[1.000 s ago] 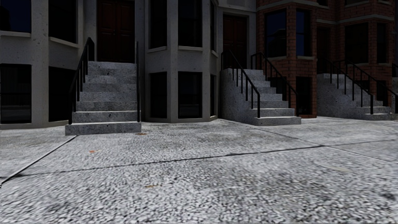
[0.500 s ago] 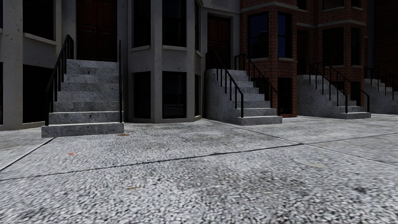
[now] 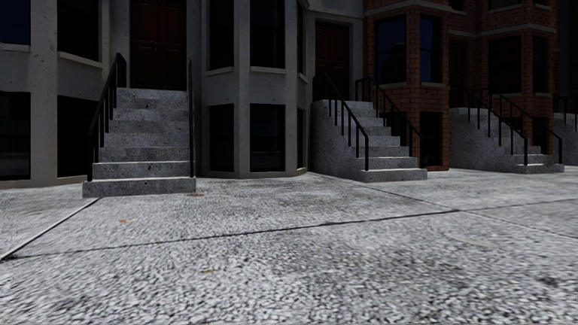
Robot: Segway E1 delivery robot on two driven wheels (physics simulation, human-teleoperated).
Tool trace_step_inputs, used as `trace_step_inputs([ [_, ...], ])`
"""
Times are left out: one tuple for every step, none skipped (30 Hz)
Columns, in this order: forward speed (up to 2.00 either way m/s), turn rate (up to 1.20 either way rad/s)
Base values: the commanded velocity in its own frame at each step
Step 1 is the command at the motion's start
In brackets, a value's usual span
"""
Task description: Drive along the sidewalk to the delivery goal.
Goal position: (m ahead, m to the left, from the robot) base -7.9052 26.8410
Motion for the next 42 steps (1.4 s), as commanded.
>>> trace_step_inputs([
  [0.00,0.46],
  [0.00,0.46],
  [0.00,0.48],
  [0.00,0.48],
  [0.00,0.49],
  [0.00,0.51],
  [0.00,0.52],
  [0.00,0.52],
  [0.00,0.53],
  [0.00,0.53],
  [0.05,0.53],
  [0.09,0.54],
  [0.09,0.54],
  [0.13,0.54],
  [0.16,0.55],
  [0.18,0.57],
  [0.18,0.57],
  [0.20,0.59],
  [0.21,0.61],
  [0.24,0.62],
  [0.24,0.62],
  [0.29,0.62],
  [0.37,0.62],
  [0.44,0.62],
  [0.49,0.62],
  [0.49,0.62],
  [0.59,0.62],
  [0.65,0.62],
  [0.69,0.62],
  [0.69,0.62],
  [0.72,0.62],
  [0.74,0.62],
  [0.76,0.62],
  [0.76,0.62],
  [0.78,0.62],
  [0.79,0.62],
  [0.79,0.62],
  [0.80,0.62],
  [0.80,0.62],
  [0.82,0.62],
  [0.83,0.62],
  [0.84,0.62],
])
